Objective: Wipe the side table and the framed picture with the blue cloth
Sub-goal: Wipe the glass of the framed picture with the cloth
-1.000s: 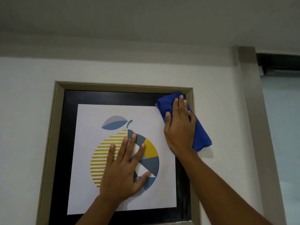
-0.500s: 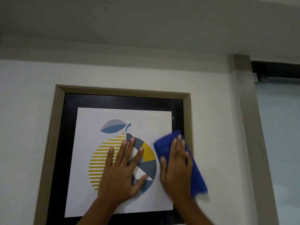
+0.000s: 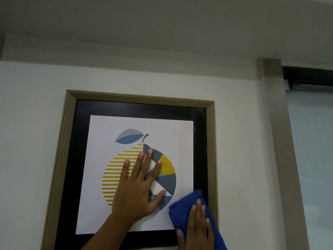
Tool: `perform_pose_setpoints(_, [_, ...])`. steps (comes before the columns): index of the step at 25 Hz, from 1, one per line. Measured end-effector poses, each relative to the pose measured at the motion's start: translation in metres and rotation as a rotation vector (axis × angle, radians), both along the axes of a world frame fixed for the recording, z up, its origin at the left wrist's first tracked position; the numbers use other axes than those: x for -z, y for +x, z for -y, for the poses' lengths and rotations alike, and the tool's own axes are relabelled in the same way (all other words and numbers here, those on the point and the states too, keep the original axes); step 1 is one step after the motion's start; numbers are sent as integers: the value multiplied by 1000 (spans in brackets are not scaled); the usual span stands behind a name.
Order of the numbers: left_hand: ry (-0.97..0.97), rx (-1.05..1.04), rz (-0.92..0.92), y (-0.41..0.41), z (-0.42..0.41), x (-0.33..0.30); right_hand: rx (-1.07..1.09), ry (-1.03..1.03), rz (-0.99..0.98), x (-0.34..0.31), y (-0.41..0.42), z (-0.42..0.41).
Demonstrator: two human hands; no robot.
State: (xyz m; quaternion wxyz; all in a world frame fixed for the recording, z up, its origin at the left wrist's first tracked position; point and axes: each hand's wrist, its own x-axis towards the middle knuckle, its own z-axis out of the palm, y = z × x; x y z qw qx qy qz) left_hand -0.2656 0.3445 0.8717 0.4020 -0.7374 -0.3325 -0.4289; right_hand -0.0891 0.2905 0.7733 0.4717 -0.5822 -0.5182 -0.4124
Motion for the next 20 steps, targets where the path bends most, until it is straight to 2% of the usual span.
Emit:
perform_pose_setpoints(2, [2, 7, 5, 0, 0, -1, -30, 7, 37, -6, 6, 1])
perform_pose_setpoints(4, [-1, 10, -8, 0, -2, -1, -47, 17, 16, -40, 8, 0])
perform_pose_setpoints(9, [-18, 13, -3, -2, -4, 0, -166, 62, -5, -202, 11, 7])
perform_pose_setpoints(10, [-12, 13, 1, -3, -4, 0, -177, 80, 14, -213, 11, 7])
perform_pose_setpoints(12, [0, 16, -1, -3, -4, 0, -231, 129, -42, -190, 11, 0])
perform_pose_setpoints(14, [12, 17, -5, -2, -3, 0, -231, 148, -124, -124, 6, -3])
perform_pose_setpoints(15, [15, 16, -9, -2, -2, 0, -216, 83, -123, -94, -2, 1])
perform_pose_setpoints(17, [23, 10, -8, -2, -2, 0, -249, -227, -50, -64, -6, -2])
perform_pose_setpoints(18, [23, 2, -8, -2, -1, 0, -226, -446, -11, -45, 0, -9])
perform_pose_setpoints(19, [26, -2, -7, -2, 0, 0, -207, -618, -131, -34, -2, -3])
perform_pose_setpoints(20, [30, -3, -4, -1, 1, -1, -193, -528, -141, -21, -4, 1])
